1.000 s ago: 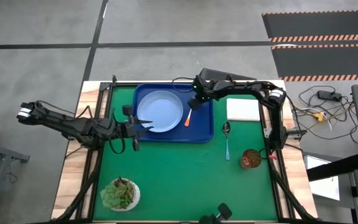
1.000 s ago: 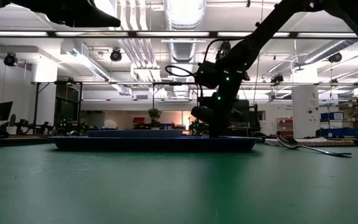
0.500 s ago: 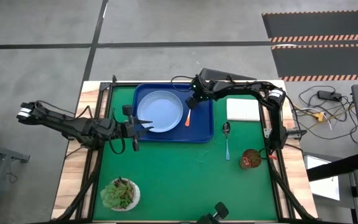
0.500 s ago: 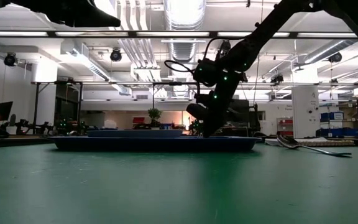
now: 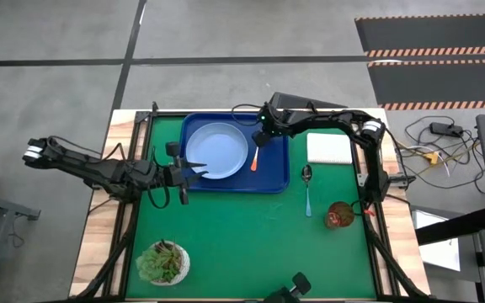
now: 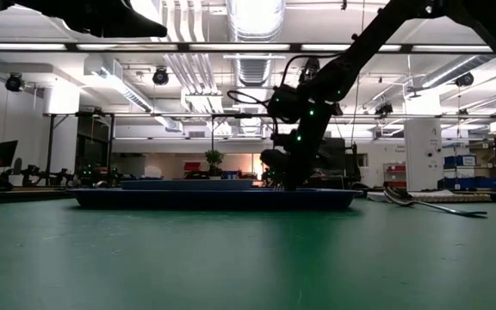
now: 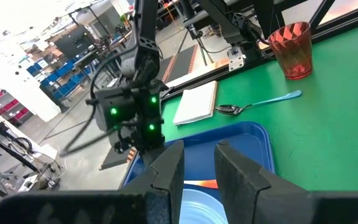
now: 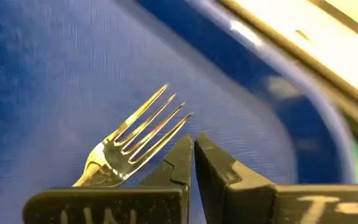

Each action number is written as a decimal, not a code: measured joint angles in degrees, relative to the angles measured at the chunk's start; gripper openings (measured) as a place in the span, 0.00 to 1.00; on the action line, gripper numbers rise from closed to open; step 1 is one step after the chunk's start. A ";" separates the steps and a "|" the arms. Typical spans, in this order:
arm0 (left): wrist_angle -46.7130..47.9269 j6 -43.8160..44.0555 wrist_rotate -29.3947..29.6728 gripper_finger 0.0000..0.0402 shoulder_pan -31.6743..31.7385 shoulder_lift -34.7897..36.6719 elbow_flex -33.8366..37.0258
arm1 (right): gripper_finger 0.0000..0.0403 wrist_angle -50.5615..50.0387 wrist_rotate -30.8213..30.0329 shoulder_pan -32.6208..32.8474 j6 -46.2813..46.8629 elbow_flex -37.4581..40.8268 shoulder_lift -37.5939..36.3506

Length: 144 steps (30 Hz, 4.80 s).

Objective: Pick and place plate/cup/fork/spoon on tray
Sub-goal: Put the orange fork on the blue tray to the right of the blue plate, then put the blue spoon on the blue tray to the right of the orange fork

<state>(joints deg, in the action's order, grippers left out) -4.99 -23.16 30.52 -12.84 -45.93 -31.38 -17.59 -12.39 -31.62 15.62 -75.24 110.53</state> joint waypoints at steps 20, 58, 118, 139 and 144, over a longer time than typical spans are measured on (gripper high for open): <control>-0.06 -0.01 0.00 0.17 0.02 0.00 0.00 | 0.02 1.27 0.84 1.26 -1.31 -0.59 0.48; -0.04 0.46 -0.02 0.17 0.02 -0.02 0.15 | 0.02 -49.84 8.08 25.18 36.09 9.11 -20.28; -0.35 0.26 0.50 0.17 0.02 -0.14 0.87 | 0.03 -34.44 4.27 26.56 49.59 16.42 -35.01; -0.43 -2.91 4.33 0.17 0.04 1.48 0.79 | 0.03 -33.94 3.98 17.75 37.87 -11.30 -8.00; -0.48 -2.89 4.33 0.17 0.03 1.97 0.79 | 0.03 -33.50 7.20 13.16 40.83 -11.65 -3.36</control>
<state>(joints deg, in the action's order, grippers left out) -5.48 -26.04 34.85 -12.81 -43.96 -30.59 -51.09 -5.19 -18.46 56.45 -86.89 107.17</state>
